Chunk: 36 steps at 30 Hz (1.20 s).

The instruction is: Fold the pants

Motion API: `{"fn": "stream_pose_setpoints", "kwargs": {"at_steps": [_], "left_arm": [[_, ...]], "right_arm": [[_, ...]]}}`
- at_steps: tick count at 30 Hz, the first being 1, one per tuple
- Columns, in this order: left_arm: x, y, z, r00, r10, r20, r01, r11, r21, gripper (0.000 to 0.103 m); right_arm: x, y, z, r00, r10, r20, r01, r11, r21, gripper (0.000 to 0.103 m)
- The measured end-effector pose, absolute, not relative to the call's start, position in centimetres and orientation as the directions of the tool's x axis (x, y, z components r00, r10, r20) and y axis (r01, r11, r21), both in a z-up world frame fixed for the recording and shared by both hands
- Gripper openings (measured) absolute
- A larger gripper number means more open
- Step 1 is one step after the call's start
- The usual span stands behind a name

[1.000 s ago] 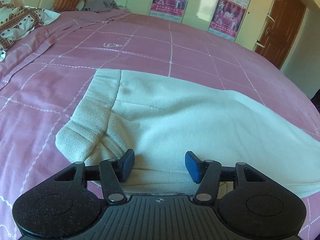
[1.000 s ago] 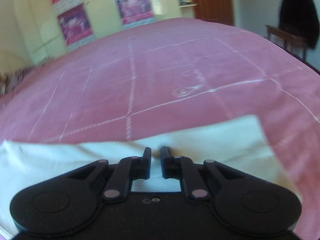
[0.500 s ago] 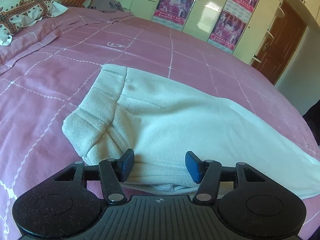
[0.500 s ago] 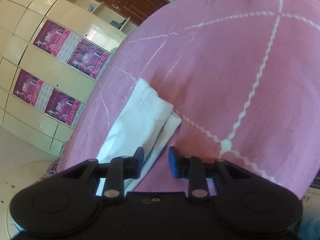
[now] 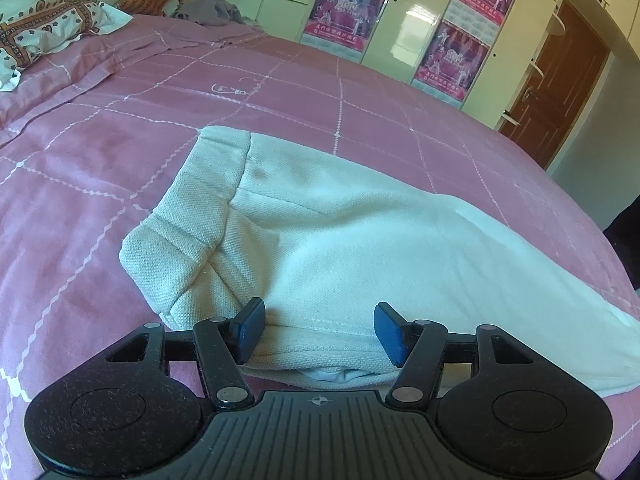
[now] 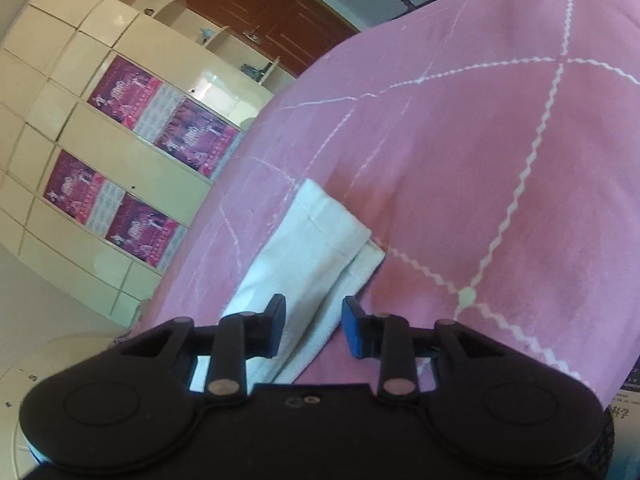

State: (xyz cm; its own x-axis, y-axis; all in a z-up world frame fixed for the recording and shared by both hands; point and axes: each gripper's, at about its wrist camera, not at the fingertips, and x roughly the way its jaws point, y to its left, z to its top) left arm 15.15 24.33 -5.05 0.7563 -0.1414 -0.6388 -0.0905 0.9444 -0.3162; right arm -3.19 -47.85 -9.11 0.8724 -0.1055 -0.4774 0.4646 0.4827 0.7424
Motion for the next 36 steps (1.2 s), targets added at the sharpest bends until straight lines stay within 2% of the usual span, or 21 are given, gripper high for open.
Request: {"fn": "stream_pose_setpoints", "kwargs": {"at_steps": [2,4,6,11,15,19,22,25,26,27,28,30,35,36], "left_arm": [[15.2,24.1,-5.0,0.756,-0.141,-0.640,-0.088,0.946,-0.313,0.064],[15.3,24.0,-4.9,0.753,-0.137,-0.644,-0.087,0.949,-0.303,0.065],[15.3,23.9,-5.0,0.754,-0.138,-0.643,-0.085,0.949,-0.304,0.066],[15.0,24.0,-5.1,0.761,-0.142,-0.633,-0.080,0.948,-0.309,0.066],[15.1,24.0,-5.2,0.763,-0.144,-0.630,-0.078,0.947,-0.311,0.068],[15.1,23.9,-5.2,0.762,-0.148,-0.630,-0.071,0.948,-0.309,0.070],[15.0,24.0,-5.2,0.763,-0.155,-0.628,-0.065,0.948,-0.313,0.070],[15.0,24.0,-5.3,0.767,-0.156,-0.623,-0.063,0.947,-0.314,0.070],[15.0,24.0,-5.3,0.766,-0.155,-0.624,-0.063,0.948,-0.313,0.070],[14.9,24.0,-5.2,0.765,-0.154,-0.626,-0.064,0.948,-0.312,0.070],[15.0,24.0,-5.2,0.764,-0.155,-0.627,-0.063,0.948,-0.311,0.070],[15.0,24.0,-5.3,0.765,-0.157,-0.624,-0.060,0.948,-0.313,0.070],[14.9,23.7,-5.3,0.769,-0.144,-0.623,-0.069,0.950,-0.305,0.070],[14.9,23.6,-5.3,0.769,-0.142,-0.624,-0.071,0.950,-0.303,0.070]], "right_arm": [[-3.1,-48.1,-9.3,0.882,-0.107,-0.460,0.451,0.477,0.754,0.027],[-2.4,-48.6,-9.9,0.884,-0.097,-0.458,0.447,0.464,0.764,0.019],[-1.7,-48.9,-10.4,0.875,-0.107,-0.473,0.465,0.462,0.755,0.015],[-0.3,-49.3,-11.1,0.845,-0.118,-0.521,0.512,0.456,0.728,0.017],[0.2,-49.4,-11.3,0.819,-0.120,-0.562,0.548,0.456,0.701,0.010],[1.0,-49.0,-10.1,0.787,-0.134,-0.602,0.576,0.510,0.639,0.008],[-0.4,-48.3,-7.9,0.807,-0.166,-0.566,0.559,0.523,0.644,0.007],[-0.6,-49.2,-9.9,0.749,-0.140,-0.648,0.620,0.492,0.611,0.005],[-0.7,-49.8,-10.9,0.760,-0.116,-0.639,0.613,0.456,0.646,0.005],[-1.1,-50.1,-11.0,0.778,-0.108,-0.618,0.597,0.431,0.677,0.010],[-1.6,-50.0,-10.6,0.798,-0.113,-0.592,0.578,0.420,0.699,0.022],[-2.7,-49.4,-10.1,0.818,-0.134,-0.559,0.556,0.430,0.711,0.030],[-3.0,-49.7,-11.9,0.844,-0.089,-0.529,0.517,0.401,0.757,0.031],[-2.5,-49.9,-12.2,0.851,-0.080,-0.520,0.506,0.390,0.769,0.028]]}}
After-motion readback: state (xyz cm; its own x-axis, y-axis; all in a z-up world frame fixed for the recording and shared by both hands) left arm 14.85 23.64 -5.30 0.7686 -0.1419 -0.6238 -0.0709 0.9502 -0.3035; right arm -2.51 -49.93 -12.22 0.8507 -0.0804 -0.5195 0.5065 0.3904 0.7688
